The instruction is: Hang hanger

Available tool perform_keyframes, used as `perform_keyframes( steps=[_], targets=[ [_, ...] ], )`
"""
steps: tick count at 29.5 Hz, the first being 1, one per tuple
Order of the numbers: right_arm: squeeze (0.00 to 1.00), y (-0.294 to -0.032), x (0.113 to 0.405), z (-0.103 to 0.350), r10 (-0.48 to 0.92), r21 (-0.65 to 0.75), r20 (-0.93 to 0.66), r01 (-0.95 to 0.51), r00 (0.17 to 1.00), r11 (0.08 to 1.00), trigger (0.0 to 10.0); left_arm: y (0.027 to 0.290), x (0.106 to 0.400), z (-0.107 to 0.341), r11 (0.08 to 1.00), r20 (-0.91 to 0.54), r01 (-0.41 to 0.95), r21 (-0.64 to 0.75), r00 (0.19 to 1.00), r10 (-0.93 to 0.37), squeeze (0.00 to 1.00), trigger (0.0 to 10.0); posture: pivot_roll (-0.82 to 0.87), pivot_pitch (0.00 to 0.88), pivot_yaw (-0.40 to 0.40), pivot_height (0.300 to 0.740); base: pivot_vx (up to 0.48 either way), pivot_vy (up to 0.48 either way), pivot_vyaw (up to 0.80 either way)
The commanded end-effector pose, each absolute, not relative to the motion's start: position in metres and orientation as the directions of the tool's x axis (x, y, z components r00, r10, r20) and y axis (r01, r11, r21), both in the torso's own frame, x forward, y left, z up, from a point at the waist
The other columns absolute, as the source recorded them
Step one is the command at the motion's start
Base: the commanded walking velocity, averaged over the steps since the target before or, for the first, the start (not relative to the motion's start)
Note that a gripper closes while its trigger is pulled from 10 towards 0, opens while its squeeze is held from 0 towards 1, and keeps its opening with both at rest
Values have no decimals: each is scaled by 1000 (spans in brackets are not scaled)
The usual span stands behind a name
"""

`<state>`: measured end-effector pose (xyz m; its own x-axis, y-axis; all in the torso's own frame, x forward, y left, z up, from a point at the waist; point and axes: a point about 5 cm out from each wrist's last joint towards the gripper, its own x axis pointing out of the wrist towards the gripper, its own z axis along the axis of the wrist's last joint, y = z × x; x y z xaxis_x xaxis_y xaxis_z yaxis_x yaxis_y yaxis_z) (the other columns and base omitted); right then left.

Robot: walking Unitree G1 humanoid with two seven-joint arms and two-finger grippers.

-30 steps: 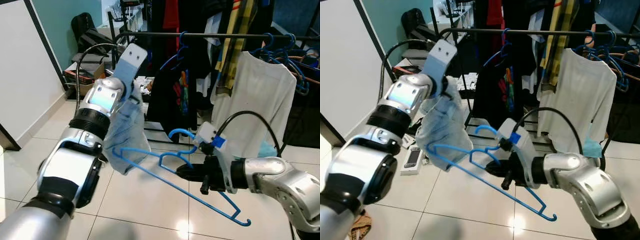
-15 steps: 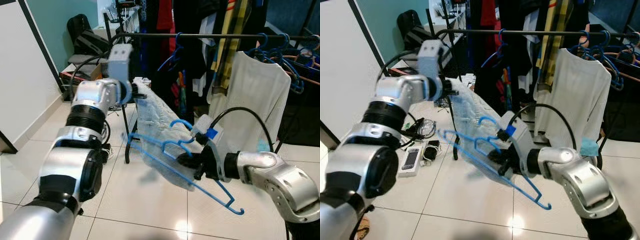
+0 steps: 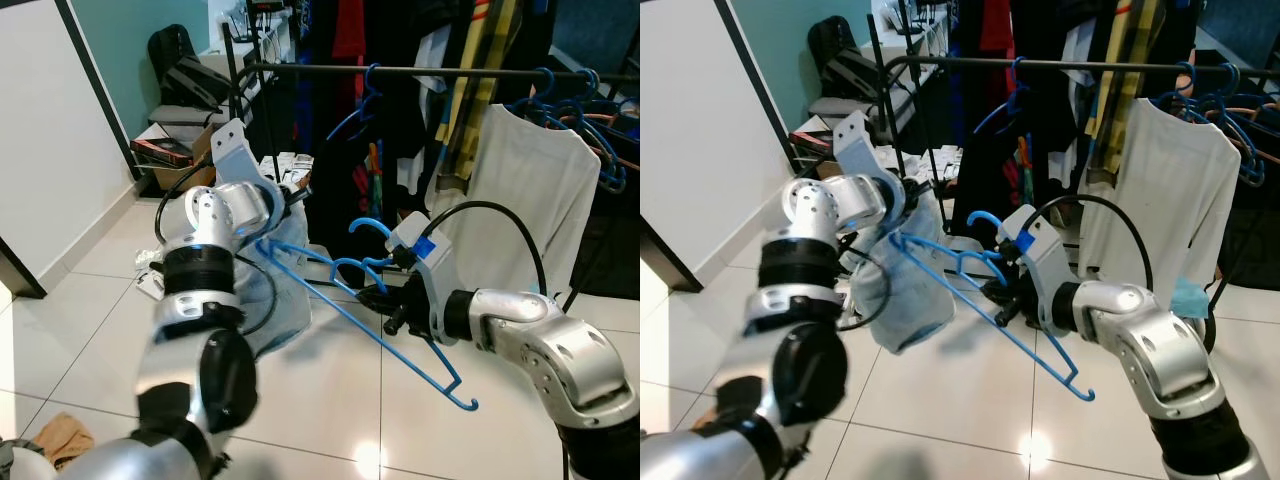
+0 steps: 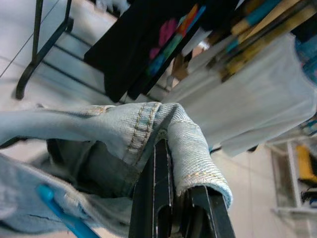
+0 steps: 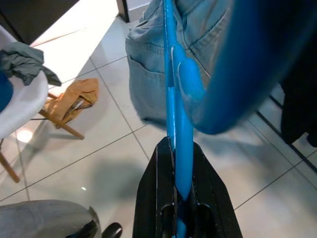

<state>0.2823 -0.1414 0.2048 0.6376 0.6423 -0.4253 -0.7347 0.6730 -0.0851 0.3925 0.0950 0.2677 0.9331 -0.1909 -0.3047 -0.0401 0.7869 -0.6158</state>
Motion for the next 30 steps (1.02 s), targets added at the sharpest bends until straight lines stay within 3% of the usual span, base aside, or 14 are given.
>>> perform_keyframes(
  steps=[1,5,7,14,23,30],
  targets=[
    [0,-137,283,203,648,-93,-429,-744,630,662,10000,103,391,267,759,-298,-100,-643,946,-128,0,10000,-54,0,88,740,0,0,0],
    [0,-135,283,203,652,-91,-431,-749,624,656,10000,105,392,264,753,-304,-124,-646,947,-105,0,10000,-54,0,88,740,0,0,0],
    [0,-132,279,200,664,-78,-441,-762,604,643,10000,124,398,256,744,-332,-225,-629,943,5,0,10000,-58,0,96,740,0,0,0],
    [0,-129,276,197,673,-62,-450,-772,587,632,10000,134,398,250,719,-359,-299,-628,930,73,0,10000,-59,0,97,740,0,0,0],
    [0,-120,276,181,650,-44,-499,-766,573,641,10000,98,385,264,662,-330,-228,-714,943,-31,0,10000,-55,0,89,740,0,0,0],
    [0,-134,293,173,525,-134,-532,-678,665,723,10000,89,383,274,655,-294,-187,-732,954,-56,0,10000,-47,0,84,740,0,0,0]
  ],
)
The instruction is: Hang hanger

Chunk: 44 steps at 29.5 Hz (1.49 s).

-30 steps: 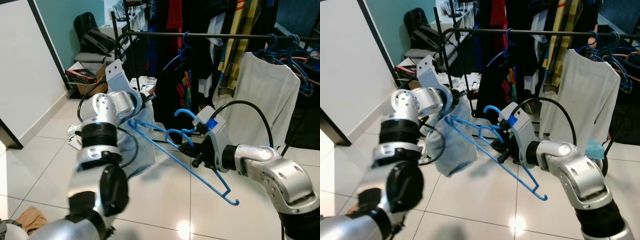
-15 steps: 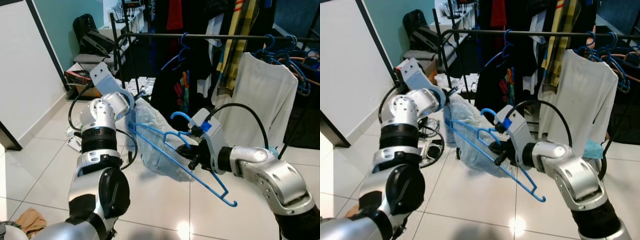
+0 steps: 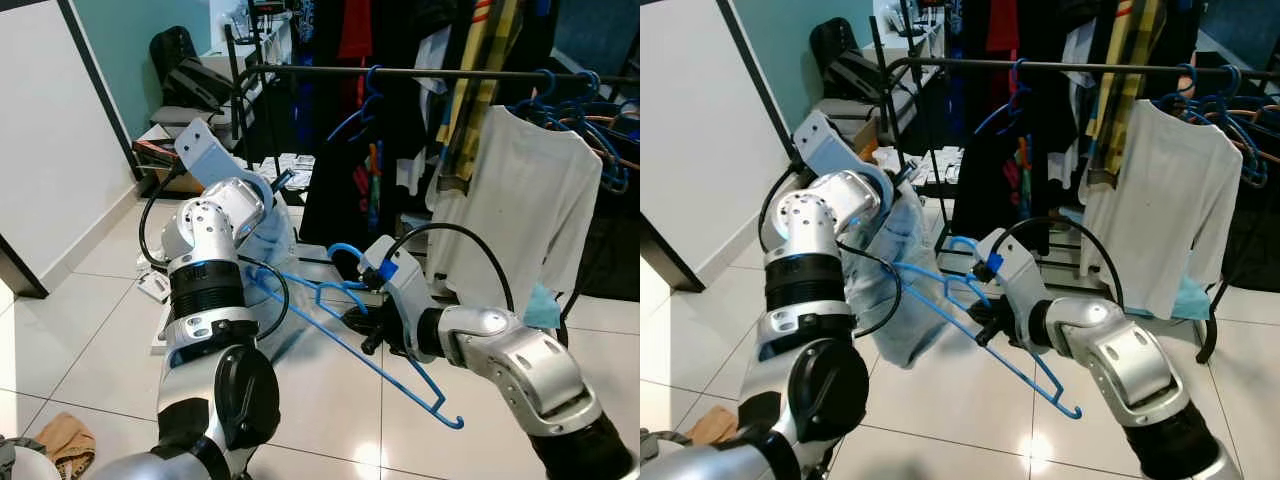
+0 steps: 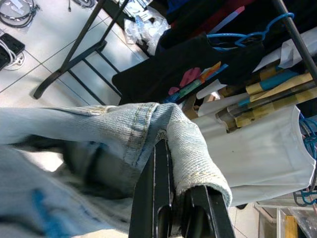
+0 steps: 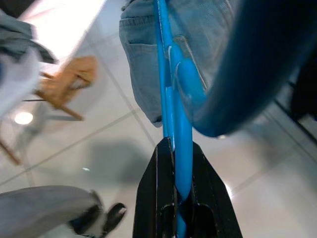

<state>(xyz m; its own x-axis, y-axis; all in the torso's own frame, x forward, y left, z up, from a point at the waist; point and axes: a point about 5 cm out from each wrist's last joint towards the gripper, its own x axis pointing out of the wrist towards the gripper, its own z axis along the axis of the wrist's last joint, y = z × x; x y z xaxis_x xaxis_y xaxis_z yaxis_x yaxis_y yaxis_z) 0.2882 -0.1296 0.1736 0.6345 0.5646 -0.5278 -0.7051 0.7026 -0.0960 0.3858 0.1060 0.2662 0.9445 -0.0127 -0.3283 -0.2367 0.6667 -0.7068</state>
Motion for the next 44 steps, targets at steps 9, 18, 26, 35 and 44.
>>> perform_keyframes(
  steps=[9,18,26,35,44],
  targets=[
    [0,-153,302,181,428,-211,-513,-592,744,777,10000,112,389,275,669,-281,-235,-706,959,40,0,10000,-54,0,83,740,0,0,0],
    [0,-175,299,193,352,-269,-504,-530,789,804,10000,141,391,279,809,-176,-252,-531,967,185,0,10000,-74,0,86,740,0,0,0],
    [0,-187,300,195,316,-292,-505,-503,803,813,10000,140,392,282,892,-114,-201,-405,979,169,0,10000,-72,0,83,740,0,0,0],
    [0,-198,302,199,281,-323,-498,-476,821,818,10000,113,390,265,942,-61,85,324,996,-69,0,10000,-69,0,82,740,0,0,0],
    [0,-188,302,202,320,-314,-487,-505,813,804,10000,131,386,209,365,-230,288,885,954,-193,0,10000,-66,0,84,740,0,0,0]
  ],
)
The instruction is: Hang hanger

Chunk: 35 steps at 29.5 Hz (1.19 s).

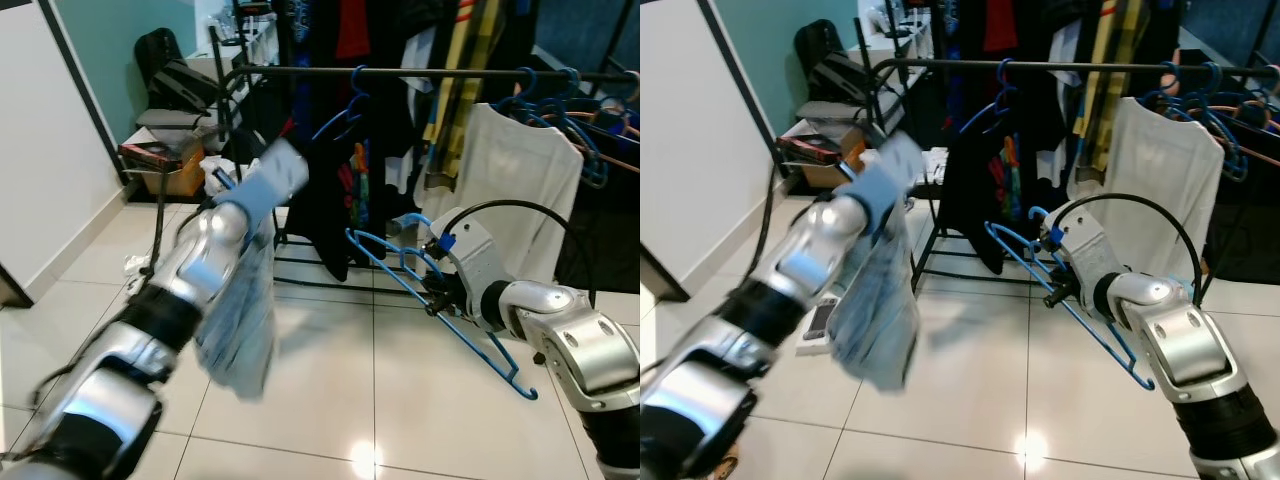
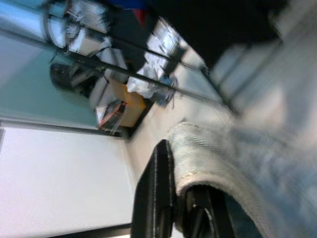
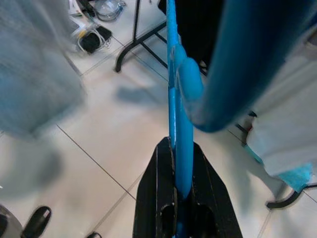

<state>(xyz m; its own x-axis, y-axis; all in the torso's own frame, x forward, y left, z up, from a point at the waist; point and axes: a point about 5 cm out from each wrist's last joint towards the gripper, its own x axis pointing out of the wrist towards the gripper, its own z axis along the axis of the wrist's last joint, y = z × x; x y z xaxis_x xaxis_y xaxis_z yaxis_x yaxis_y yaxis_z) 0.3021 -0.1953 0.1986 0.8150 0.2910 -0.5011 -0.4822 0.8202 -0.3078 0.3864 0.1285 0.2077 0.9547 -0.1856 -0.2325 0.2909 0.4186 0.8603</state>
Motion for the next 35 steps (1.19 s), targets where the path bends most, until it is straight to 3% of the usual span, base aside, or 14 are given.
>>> perform_keyframes(
  steps=[1,3,4,8,9,10,11,12,14,20,24,29,31,35],
  targets=[
    [0,-186,302,202,328,-312,-486,-511,810,801,10000,139,387,204,258,-245,289,922,951,-188,0,10000,-66,0,87,740,0,0,0],
    [0,-186,302,202,328,-312,-486,-511,810,801,10000,139,387,204,258,-245,289,922,951,-188,0,10000,-66,0,87,740,0,0,0],
    [0,-185,301,202,338,-308,-485,-520,806,797,10000,145,387,201,154,-253,287,945,945,-207,0,10000,-64,0,90,740,0,0,0],
    [0,-185,301,202,338,-308,-485,-520,806,797,10000,145,387,201,154,-253,287,945,945,-207,0,10000,-64,0,90,740,0,0,0],
    [0,-183,300,201,351,-301,-486,-531,800,793,10000,146,386,199,11,-270,283,959,925,-266,0,10000,-66,0,91,740,0,0,0],
    [0,-183,300,201,351,-301,-486,-531,800,793,10000,146,386,199,11,-270,283,959,925,-266,0,10000,-66,0,91,740,0,0,0],
    [0,-181,299,200,366,-291,-487,-543,793,788,10000,148,382,191,-88,-337,326,941,890,-307,0,10000,-68,0,91,740,0,0,0],
    [0,-181,299,200,366,-291,-487,-543,793,788,10000,148,382,191,-88,-337,326,941,890,-307,0,10000,-68,0,91,740,0,0,0],
    [0,-174,298,200,418,-248,-483,-578,770,778,10000,151,376,176,-227,-458,401,887,823,-335,0,10000,-70,0,95,740,0,0,0],
    [0,-160,290,199,526,-161,-485,-663,698,731,10000,141,377,176,-300,-467,371,879,797,-384,0,10000,-72,0,96,740,0,0,0],
    [0,-155,285,196,564,-135,-496,-700,661,701,10000,127,378,187,-423,-404,190,886,763,-505,0,10000,-75,0,96,740,0,0,0],
    [0,-157,287,194,556,-136,-499,-694,664,707,10000,140,378,178,-529,-513,233,816,712,-480,0,10000,-75,0,108,740,0,0,0],
    [0,-158,289,192,552,-127,-490,-681,675,721,10000,152,379,170,-521,-561,316,792,715,-418,0,10000,-74,0,116,740,0,0,0],
    [0,-171,301,177,488,-106,-472,-597,734,795,10000,196,372,128,-332,-703,626,705,681,-207,0,10000,-75,0,129,740,0,0,0]
  ],
)
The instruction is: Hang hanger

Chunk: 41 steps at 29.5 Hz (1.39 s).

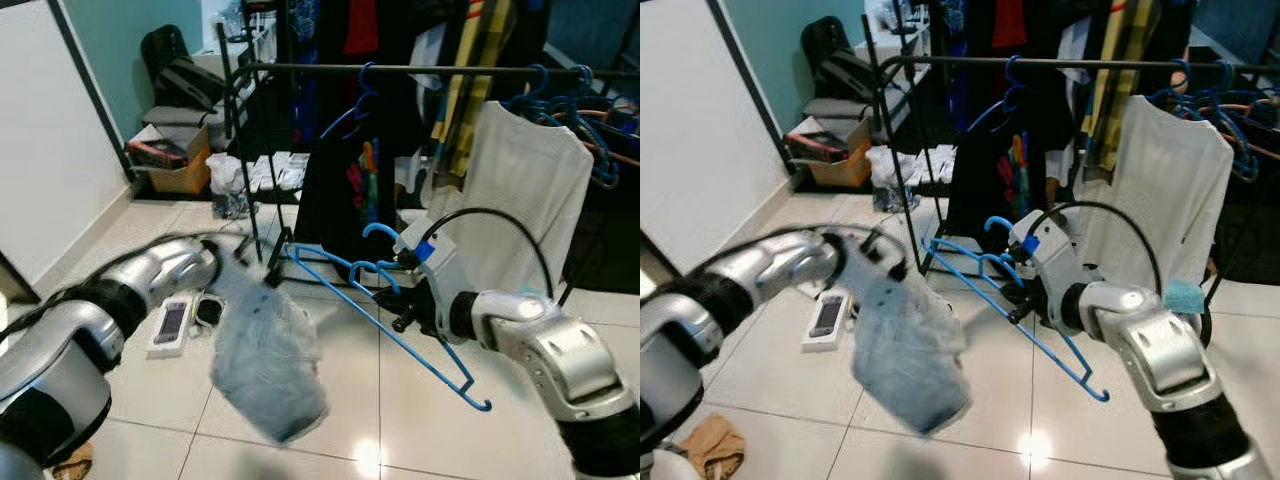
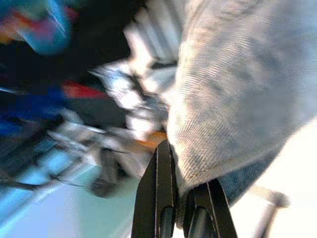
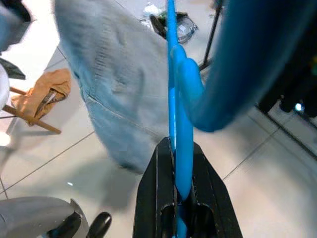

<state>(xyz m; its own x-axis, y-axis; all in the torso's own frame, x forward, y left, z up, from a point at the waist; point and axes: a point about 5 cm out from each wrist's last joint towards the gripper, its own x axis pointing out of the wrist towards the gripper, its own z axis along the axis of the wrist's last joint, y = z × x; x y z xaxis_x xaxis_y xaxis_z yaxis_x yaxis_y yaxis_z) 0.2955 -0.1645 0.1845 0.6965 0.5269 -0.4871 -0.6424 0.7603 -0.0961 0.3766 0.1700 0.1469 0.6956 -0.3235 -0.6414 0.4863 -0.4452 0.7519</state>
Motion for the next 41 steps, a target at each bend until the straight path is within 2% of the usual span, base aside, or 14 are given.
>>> perform_keyframes(
  steps=[1,7,10,12,16,18,20,28,32,35,37,39,40,41],
  targets=[
    [0,-171,301,177,488,-106,-472,-597,734,795,10000,196,372,128,-332,-703,626,705,681,-207,0,10000,-75,0,129,740,0,0,0],
    [0,-186,300,148,413,-105,-538,-545,735,832,10000,243,332,64,-171,-833,820,546,553,-7,0,10000,-77,0,128,740,0,0,0],
    [0,-189,296,125,399,-75,-580,-534,710,842,10000,259,294,22,94,-904,899,427,426,32,0,10000,-66,0,127,740,0,0,0],
    [0,-189,296,125,399,-75,-580,-534,710,842,10000,259,294,22,94,-904,899,427,426,32,0,10000,-66,0,127,740,0,0,0],
    [0,-195,297,98,342,-83,-615,-490,710,868,10000,258,265,-8,458,-941,841,289,338,-28,0,10000,-64,0,130,740,0,0,0],
    [0,-197,296,90,328,-89,-621,-480,712,873,10000,257,257,-15,464,-949,845,266,315,-29,0,10000,-71,0,131,740,0,0,0],
    [0,-200,294,79,310,-93,-628,-465,714,881,10000,250,255,-19,327,-951,902,283,309,-28,0,10000,-68,0,132,740,0,0,0],
    [0,-197,287,52,278,-92,-647,-435,710,896,10000,231,319,37,-14,-792,793,608,606,-65,0,10000,-53,0,127,740,0,0,0],
    [0,-196,284,43,271,-91,-658,-431,703,898,10000,218,338,60,-12,-729,735,678,671,-135,0,10000,-51,0,125,740,0,0,0],
    [0,-196,284,41,269,-93,-658,-430,704,898,10000,209,350,75,131,-677,700,702,713,-184,0,10000,-57,0,127,740,0,0,0],
    [0,-196,286,43,261,-113,-653,-432,711,895,10000,258,342,71,323,-674,616,718,731,106,0,10000,-66,0,130,740,0,0,0],
    [0,-197,286,43,259,-118,-651,-432,714,894,10000,282,331,68,368,-679,581,726,692,245,0,10000,-68,0,134,740,0,0,0],
    [0,-197,287,44,257,-127,-647,-435,717,892,10000,309,303,50,275,-749,706,653,549,371,0,10000,-67,0,137,740,0,0,0],
    [0,-197,287,44,257,-127,-647,-435,717,892,10000,309,303,50,275,-749,706,653,549,371,0,10000,-67,0,137,740,0,0,0]
  ],
)
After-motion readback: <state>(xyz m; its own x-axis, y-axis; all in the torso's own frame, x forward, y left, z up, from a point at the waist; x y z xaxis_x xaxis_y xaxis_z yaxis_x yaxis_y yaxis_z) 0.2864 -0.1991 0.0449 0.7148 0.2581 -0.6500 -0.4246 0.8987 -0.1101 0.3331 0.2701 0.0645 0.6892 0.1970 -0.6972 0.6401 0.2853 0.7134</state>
